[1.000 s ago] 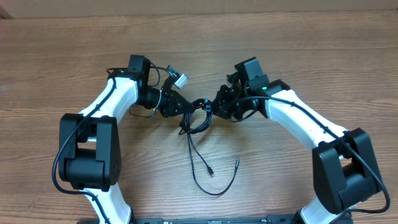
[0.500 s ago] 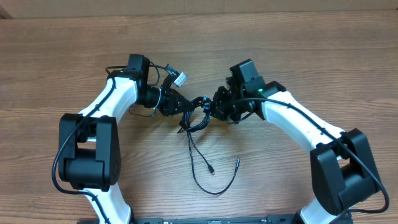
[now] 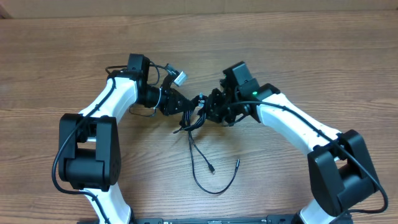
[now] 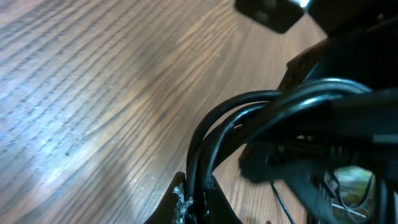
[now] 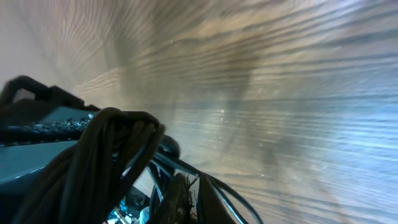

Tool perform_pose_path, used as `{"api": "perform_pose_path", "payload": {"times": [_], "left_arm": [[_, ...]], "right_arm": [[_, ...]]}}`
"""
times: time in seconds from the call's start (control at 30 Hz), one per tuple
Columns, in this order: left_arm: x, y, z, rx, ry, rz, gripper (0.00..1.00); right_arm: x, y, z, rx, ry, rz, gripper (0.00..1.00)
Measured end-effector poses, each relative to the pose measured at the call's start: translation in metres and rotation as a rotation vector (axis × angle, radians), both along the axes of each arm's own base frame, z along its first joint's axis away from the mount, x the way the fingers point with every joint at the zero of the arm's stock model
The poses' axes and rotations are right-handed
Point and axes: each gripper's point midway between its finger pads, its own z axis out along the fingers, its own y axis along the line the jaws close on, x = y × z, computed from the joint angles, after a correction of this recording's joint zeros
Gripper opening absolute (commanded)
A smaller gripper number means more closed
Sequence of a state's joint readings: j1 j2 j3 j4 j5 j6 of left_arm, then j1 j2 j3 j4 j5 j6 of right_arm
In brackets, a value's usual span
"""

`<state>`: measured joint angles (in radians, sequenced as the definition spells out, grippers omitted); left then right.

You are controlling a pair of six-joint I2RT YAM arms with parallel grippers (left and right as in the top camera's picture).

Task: Untangle cables

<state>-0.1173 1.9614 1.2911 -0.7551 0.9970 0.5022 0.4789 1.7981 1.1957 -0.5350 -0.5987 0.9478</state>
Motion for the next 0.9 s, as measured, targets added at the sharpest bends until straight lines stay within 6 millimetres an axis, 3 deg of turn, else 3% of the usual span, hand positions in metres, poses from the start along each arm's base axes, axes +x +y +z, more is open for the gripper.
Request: {"api": "perform_pose_path", "payload": {"times": [0.13, 0.23, 0.4, 0.73, 0.9], "left_arm": [[0.004, 0.003, -0.005, 0.033, 0.015, 0.031, 0.04], [0.006, 0.004, -0.006, 0.045, 0.032, 0.051, 0.04], [0.009, 0.005, -0.007, 0.052, 0.061, 0.084, 0.04], [0.024, 0.007, -0.01, 0.074, 0.104, 0.182, 0.04], [0.034, 0.017, -0.027, 0.145, 0.17, 0.318, 0.04]], "right_arm": [[0.01, -0.013, -0.002, -0.016, -0.013, -0.027, 0.19], [0.013, -0.018, -0.005, -0.048, -0.03, -0.039, 0.22], [0.017, -0.026, -0.012, -0.106, -0.047, -0.062, 0.47], [0.028, -0.059, -0.023, -0.203, -0.033, -0.149, 0.52], [0.026, -0.077, -0.028, -0.239, -0.004, -0.161, 0.51]]}}
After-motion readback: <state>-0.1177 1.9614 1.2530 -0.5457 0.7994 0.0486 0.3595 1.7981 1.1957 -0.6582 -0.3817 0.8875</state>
